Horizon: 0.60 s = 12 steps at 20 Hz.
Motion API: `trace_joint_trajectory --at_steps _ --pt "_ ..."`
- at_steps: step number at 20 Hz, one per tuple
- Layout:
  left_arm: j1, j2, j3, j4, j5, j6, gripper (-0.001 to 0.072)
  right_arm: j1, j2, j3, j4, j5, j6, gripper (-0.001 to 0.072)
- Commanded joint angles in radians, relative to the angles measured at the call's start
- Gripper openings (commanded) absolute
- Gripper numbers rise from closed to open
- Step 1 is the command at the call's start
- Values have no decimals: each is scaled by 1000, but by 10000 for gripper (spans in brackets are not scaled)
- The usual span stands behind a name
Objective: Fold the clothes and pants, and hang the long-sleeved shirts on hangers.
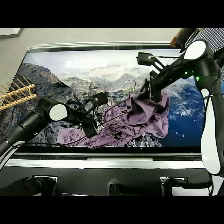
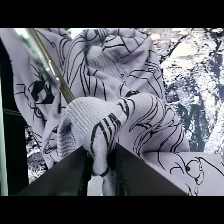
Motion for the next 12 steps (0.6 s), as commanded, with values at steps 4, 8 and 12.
trace_joint_trajectory --at_steps 4,8,12 --pt "12 0 0 -4 14 -7 276 -2 32 0 -8 17 -3 47" --pt "44 4 0 -3 13 -9 407 -2 95 0 -100 5 51 46" --pt "111 38 14 60 5 -287 513 -2 146 0 -158 -10 155 46"
